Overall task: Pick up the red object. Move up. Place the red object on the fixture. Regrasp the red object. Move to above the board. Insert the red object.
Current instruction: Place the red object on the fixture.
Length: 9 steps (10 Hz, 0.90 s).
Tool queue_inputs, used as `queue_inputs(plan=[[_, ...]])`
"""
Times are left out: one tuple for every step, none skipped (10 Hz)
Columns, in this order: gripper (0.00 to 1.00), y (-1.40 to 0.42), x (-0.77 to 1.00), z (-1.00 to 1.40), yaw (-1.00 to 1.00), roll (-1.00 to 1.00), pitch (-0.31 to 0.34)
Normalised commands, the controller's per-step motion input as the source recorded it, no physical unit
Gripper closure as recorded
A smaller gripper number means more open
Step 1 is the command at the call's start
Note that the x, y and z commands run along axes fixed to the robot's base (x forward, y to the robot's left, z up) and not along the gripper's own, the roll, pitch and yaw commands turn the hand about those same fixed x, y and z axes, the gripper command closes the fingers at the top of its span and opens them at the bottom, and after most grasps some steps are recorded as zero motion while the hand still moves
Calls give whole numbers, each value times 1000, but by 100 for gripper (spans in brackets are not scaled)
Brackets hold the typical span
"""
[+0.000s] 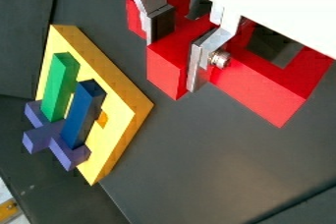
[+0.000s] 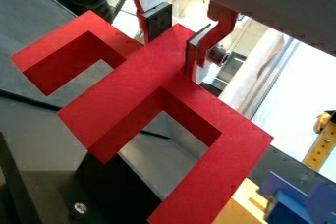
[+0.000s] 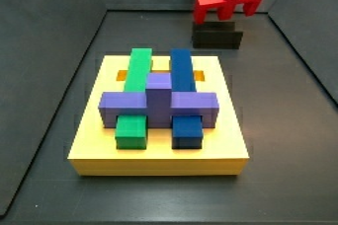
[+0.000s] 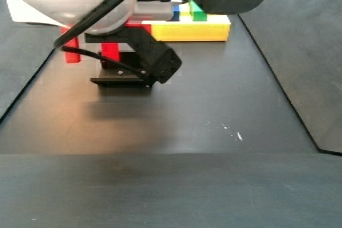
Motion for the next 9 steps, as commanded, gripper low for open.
queue_inputs(plan=[[100,0,320,-111,0,-326,-83],[100,0,323,-94,0,-309,-49],[100,0,297,-89,0,-300,-40],[100,0,263,-89,0,-291,-49],[100,0,254,-74,0,-323,-60],[100,0,194,-6,0,-243,0],[100,14,0,0,0,-51,0],[100,0,0,-11,0,-9,0],[100,-123,3,0,0,0,0]])
